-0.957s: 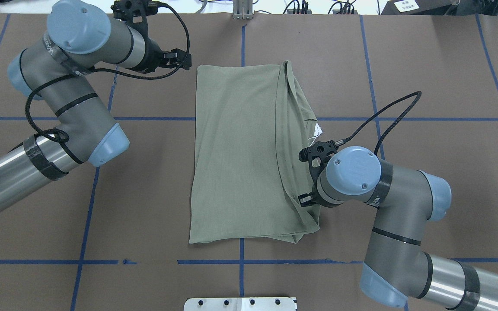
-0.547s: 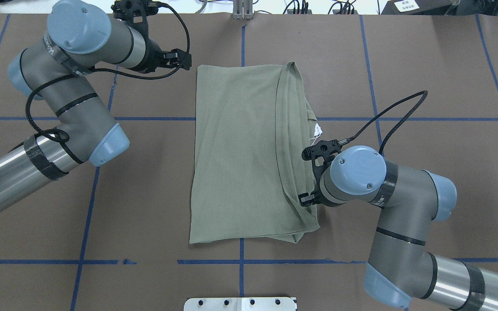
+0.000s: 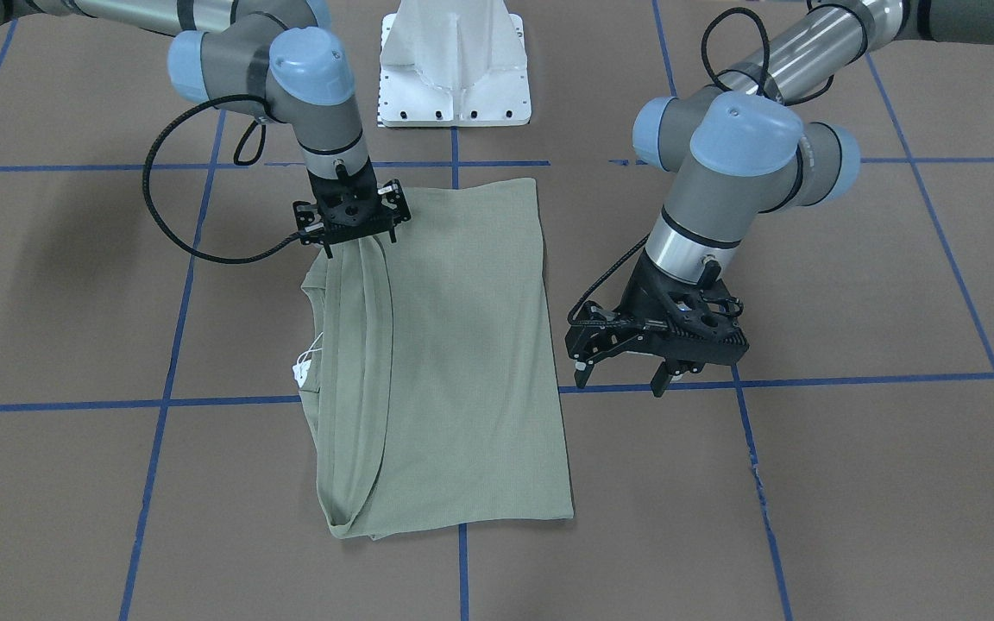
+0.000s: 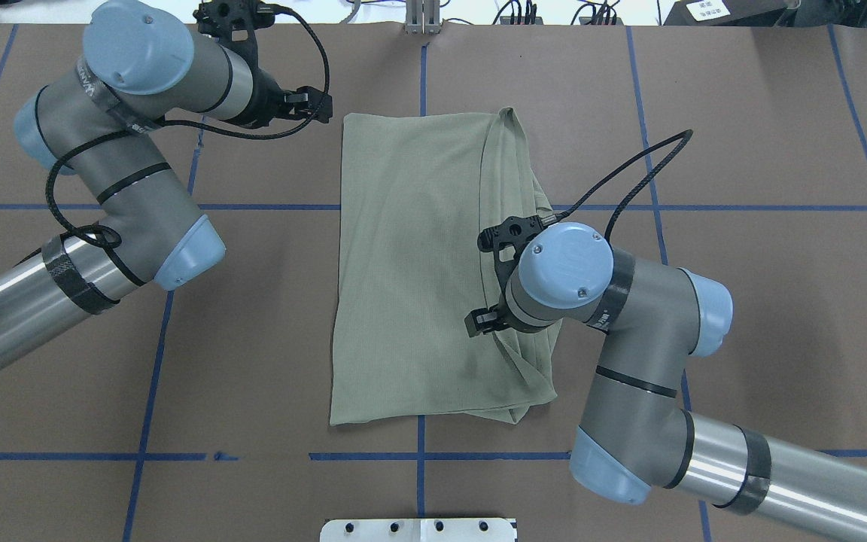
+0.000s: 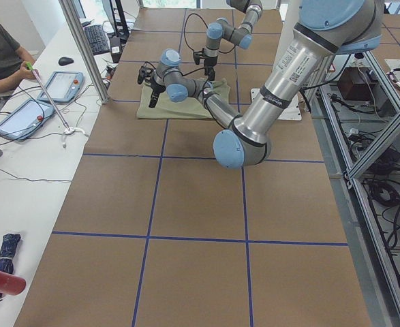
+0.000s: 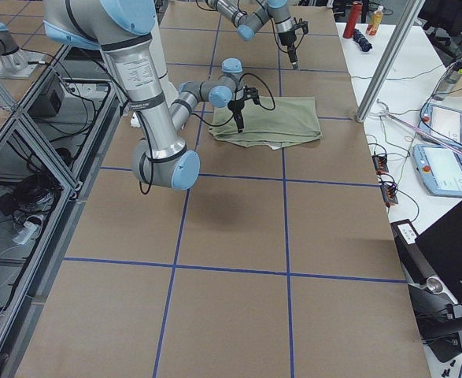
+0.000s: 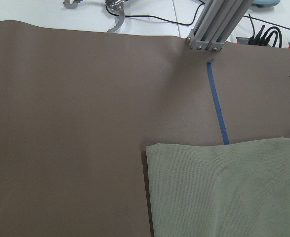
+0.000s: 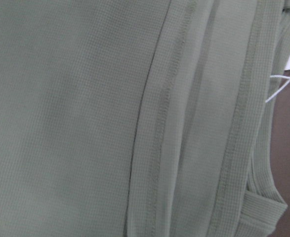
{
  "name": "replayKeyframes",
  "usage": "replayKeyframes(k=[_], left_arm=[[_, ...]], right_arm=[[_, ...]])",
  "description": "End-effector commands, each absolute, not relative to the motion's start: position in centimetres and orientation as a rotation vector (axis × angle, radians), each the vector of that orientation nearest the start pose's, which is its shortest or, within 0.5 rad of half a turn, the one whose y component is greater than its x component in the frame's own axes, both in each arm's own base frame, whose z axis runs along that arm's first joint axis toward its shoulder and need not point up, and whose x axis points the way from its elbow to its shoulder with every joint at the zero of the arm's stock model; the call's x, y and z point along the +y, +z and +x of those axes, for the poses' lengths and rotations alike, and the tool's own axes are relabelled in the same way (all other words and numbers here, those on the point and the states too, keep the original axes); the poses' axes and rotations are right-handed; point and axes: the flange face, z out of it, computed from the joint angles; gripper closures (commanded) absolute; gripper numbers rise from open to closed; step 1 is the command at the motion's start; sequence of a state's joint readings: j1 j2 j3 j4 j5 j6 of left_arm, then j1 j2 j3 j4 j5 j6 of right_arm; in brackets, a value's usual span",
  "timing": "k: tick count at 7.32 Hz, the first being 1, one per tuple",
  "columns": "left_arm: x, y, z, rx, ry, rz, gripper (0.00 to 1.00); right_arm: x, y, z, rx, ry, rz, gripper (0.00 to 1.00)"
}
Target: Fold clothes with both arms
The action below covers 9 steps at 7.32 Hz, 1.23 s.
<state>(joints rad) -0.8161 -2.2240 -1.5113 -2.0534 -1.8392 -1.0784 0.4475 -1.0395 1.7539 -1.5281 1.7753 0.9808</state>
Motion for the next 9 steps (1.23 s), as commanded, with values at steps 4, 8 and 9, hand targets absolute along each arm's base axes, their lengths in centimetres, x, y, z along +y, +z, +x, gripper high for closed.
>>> replayKeyframes(k=[4, 8, 9], left_arm=[[-59.5, 24.1, 41.3, 0.994, -0.147, 0.457, 0.0], [-59.5, 24.2, 41.3, 0.993, -0.147, 0.456, 0.0], [-59.4, 24.1, 41.2, 0.999, -0.145, 0.461, 0.0]], right_arm=[[-39.2, 28.4, -55.5, -0.721, -0.238, 0.195, 0.67], [-39.2, 27.5, -55.6, -0.743, -0.241, 0.208, 0.66], [-38.5, 27.8, -56.4, -0.767, -0.257, 0.219, 0.66]])
